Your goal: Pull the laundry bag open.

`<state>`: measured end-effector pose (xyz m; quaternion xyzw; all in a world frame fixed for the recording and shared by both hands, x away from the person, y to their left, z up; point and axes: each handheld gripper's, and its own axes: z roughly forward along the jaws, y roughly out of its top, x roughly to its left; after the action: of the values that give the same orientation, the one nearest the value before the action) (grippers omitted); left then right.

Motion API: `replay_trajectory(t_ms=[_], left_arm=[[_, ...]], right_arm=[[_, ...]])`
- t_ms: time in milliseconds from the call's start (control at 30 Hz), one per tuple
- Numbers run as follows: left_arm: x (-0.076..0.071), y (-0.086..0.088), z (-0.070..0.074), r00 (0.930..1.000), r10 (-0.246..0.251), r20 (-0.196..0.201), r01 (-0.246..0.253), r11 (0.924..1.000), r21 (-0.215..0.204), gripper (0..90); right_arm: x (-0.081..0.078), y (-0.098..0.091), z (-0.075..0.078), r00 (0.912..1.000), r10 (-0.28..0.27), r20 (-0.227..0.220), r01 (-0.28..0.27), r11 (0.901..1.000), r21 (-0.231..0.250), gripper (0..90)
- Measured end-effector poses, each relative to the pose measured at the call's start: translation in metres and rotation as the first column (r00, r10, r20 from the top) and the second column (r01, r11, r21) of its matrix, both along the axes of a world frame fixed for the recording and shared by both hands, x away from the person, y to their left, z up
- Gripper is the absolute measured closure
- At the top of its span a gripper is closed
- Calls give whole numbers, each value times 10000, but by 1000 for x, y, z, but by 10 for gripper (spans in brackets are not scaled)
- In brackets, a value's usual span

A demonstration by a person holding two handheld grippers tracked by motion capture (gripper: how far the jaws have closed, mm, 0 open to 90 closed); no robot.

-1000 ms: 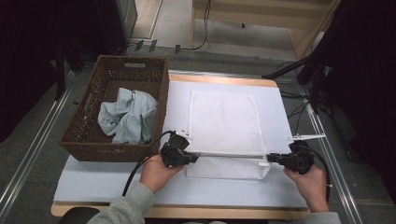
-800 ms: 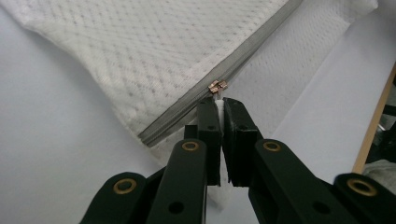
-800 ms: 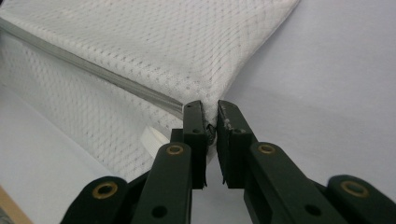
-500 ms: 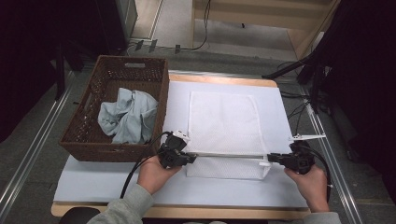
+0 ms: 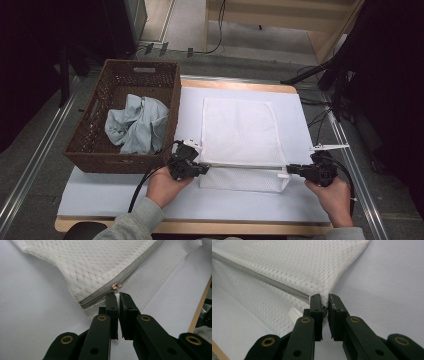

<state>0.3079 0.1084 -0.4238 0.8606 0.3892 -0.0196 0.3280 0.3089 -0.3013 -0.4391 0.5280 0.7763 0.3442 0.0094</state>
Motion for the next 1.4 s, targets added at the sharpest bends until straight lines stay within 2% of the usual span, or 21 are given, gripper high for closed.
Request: replay_trajectory(t_ms=[167,467,633,733,867,900,933,967,1000,1033,1067,1233,1300,1400], left_arm=[[-1,3,2,10000,-14,-2,14,10000,-97,865],[-4,11,6,9996,258,107,-258,9997,-34,865],[-5,14,8,9989,409,227,-405,9991,-143,865],[-5,14,7,9989,408,247,-409,9992,43,865],[-5,17,8,9971,681,332,-684,9976,74,865],[-4,19,7,9960,788,421,-802,9962,343,866],[-3,21,7,9958,821,410,-836,9958,376,866],[-2,23,7,9958,872,275,-875,9961,98,866],[-1,23,6,9958,904,139,-902,9958,-150,866],[-1,22,7,9963,840,189,-838,9964,-85,865],[-2,19,6,9968,759,239,-759,9971,-3,865],[-2,16,4,9978,652,118,-653,9978,76,861],[-3,17,5,9977,661,142,-660,9978,-21,853],[-3,18,6,9977,658,139,-656,9978,-131,794]], right_arm=[[0,-1,0,10000,-24,25,24,10000,-63,839],[1,-5,-2,9999,-116,-16,116,9999,-82,839],[0,-6,-2,9999,-150,-16,150,9999,-59,840],[0,-6,-1,9999,-117,-2,117,9999,-70,840],[-1,-11,0,9997,-237,24,237,9997,-20,851],[-1,-13,0,9993,-365,22,365,9993,-124,900],[-1,-16,0,9984,-564,10,564,9967,-589,900],[-1,-19,0,9979,-645,-78,639,9960,-633,900],[-1,-24,-1,9975,-694,-146,692,9975,-158,900],[-1,-28,-2,9970,-756,-191,764,9960,457,900],[-1,-28,-2,9969,-784,-116,790,9947,661,900],[0,-16,-3,9992,-389,-67,391,9989,277,900],[0,-13,-2,9995,-316,-34,316,9994,143,900],[0,-13,-3,9995,-315,-21,315,9995,94,889]])
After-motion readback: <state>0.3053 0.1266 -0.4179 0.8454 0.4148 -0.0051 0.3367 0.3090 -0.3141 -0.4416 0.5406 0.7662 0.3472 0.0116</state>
